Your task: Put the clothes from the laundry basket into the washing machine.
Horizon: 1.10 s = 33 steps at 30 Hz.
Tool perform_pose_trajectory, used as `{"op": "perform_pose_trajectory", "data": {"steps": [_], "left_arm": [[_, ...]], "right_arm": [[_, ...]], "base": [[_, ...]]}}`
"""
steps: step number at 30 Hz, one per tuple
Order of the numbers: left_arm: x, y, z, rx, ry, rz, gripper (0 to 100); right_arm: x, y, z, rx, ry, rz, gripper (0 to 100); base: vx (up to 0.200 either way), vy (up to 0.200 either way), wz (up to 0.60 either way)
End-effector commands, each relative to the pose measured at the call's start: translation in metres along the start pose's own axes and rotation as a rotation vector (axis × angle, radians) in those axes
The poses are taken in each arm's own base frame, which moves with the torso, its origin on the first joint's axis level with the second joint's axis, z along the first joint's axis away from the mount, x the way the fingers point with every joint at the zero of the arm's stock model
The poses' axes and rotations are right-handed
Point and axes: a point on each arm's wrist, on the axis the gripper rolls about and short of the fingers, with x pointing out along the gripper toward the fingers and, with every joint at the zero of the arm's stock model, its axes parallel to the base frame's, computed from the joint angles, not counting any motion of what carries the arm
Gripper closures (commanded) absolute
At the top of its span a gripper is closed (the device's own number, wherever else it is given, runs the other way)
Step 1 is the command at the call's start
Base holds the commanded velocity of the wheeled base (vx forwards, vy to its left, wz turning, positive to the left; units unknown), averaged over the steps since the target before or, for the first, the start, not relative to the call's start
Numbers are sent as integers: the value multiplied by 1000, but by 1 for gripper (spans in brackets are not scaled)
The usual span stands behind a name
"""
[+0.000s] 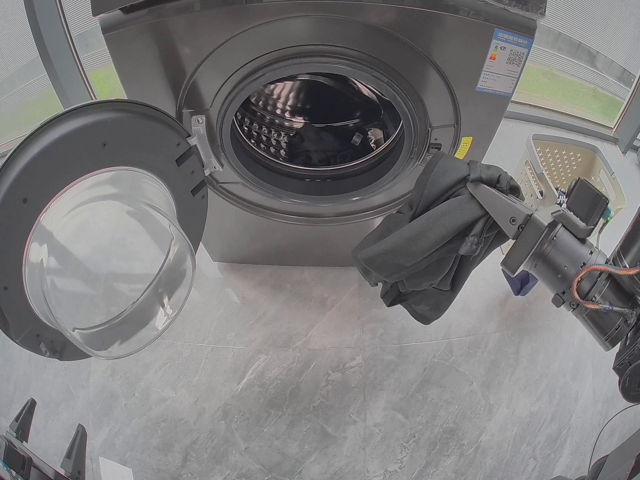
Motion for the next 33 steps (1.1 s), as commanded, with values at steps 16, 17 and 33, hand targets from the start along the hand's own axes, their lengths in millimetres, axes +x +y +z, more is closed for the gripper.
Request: {"op": "perform_pose_trajectory", "data": {"steps": [16,17,33], "left_arm": [[0,0,-5,59,-3,-12,0],[0,0,-5,59,-3,-12,0],[0,-1,-5,76,-5,-35,0]], "right_arm": [[52,19,-22,-19,-1,11,100],[52,19,-22,-19,-1,11,100],[82,30,-22,-3,-48,55,100]], "base": [[0,0,0],[0,0,0],[0,0,0]]}}
